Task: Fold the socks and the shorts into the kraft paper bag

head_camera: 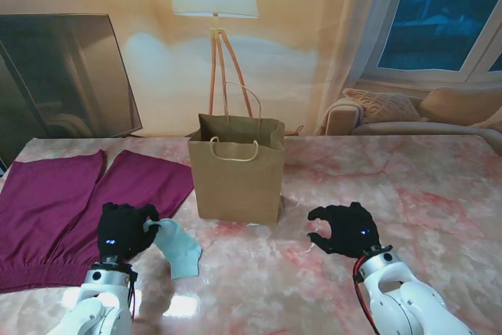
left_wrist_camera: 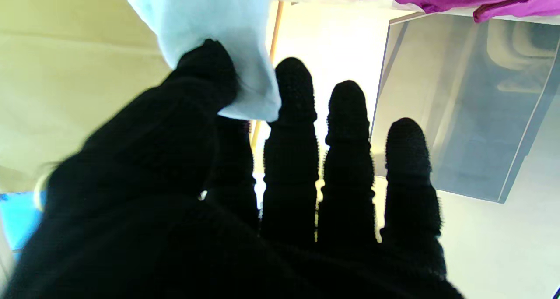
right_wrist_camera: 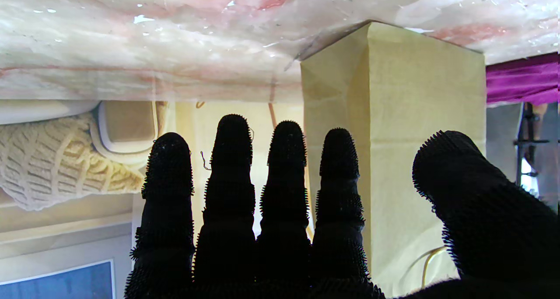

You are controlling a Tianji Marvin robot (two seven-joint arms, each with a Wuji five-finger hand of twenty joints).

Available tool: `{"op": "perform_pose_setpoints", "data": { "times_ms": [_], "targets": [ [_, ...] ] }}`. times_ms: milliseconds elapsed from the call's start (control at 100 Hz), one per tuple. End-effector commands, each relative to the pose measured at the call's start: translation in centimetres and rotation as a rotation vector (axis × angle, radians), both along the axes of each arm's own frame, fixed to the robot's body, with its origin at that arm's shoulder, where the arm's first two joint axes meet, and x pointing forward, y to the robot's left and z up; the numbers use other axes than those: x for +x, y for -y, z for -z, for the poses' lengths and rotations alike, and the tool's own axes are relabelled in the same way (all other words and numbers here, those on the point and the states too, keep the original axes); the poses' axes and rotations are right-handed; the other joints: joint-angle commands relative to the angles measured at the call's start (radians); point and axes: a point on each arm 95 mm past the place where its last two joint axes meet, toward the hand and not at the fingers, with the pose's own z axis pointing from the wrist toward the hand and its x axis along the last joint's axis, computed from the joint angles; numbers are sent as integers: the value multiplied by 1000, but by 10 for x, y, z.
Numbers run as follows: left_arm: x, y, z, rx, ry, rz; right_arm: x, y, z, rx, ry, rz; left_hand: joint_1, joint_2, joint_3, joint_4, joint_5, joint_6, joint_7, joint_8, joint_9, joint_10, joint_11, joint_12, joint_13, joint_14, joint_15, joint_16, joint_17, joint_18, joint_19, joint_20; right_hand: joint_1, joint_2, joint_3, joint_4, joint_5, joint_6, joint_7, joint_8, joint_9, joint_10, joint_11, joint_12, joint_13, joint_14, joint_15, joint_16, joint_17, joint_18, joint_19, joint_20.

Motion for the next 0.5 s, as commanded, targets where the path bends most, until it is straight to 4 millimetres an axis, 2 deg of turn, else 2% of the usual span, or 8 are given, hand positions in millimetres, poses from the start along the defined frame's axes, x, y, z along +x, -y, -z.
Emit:
{"op": "perform_pose_setpoints", "data": {
  "times_ms": [0,260,490],
  "targets": [
    [11,-6,-9,-13,15,-15,-2,-2,2,4,2,-6,17,4,28,-37,-3,-28,57,24,0,-39,-11,36,-16,-9,-2,19,-17,1,-12,-10,-4,24,-8,55,9,1,-2,8,9,15,17,15,16,20,18,20,5,20,31,32],
    [7,4,4,11,-14,54,1,2,6,14,-19,12,16,-11,7,-48,18,-54,54,-8,-33,-56,-90,66,-53,-17,-58,-9,-45,6,-40,-17,-7,31,-14,56,11,2,-1,8,10,18,19,16,15,24,19,21,2,22,34,32],
    [0,14,18,81,-50,120,-1,2,9,14,-21,6,11,-38,18,-55,40,-47,66,-50,-66,-49,-41,154,-72,-18,-44,14,-74,9,-66,-25,-7,32,-17,57,15,4,0,8,11,18,20,17,16,22,20,21,4,22,36,31]
  ]
}}
